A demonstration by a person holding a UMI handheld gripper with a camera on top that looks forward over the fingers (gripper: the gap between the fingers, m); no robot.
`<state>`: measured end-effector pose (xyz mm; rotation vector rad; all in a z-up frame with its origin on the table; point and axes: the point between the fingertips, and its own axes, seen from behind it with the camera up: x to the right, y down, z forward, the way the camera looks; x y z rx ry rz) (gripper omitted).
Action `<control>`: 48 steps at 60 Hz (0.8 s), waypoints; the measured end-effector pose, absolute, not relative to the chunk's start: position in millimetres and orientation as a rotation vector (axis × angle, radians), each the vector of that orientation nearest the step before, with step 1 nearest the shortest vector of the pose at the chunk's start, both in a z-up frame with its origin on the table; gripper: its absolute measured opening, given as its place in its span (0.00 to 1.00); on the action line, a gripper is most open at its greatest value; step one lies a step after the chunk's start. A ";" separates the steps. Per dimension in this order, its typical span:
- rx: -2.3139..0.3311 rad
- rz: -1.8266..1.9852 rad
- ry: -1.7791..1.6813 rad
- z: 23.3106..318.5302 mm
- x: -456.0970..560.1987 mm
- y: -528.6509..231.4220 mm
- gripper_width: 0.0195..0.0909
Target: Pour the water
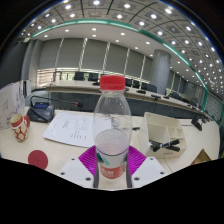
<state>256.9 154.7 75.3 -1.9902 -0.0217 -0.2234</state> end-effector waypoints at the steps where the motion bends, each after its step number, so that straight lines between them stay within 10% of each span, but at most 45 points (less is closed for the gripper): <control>1: -1.986 -0.236 -0.027 79.7 256.1 155.3 0.25; 29: -1.656 -1.043 -0.734 237.9 127.9 200.3 0.25; 48: -1.232 -1.505 -1.361 216.9 15.0 225.7 0.24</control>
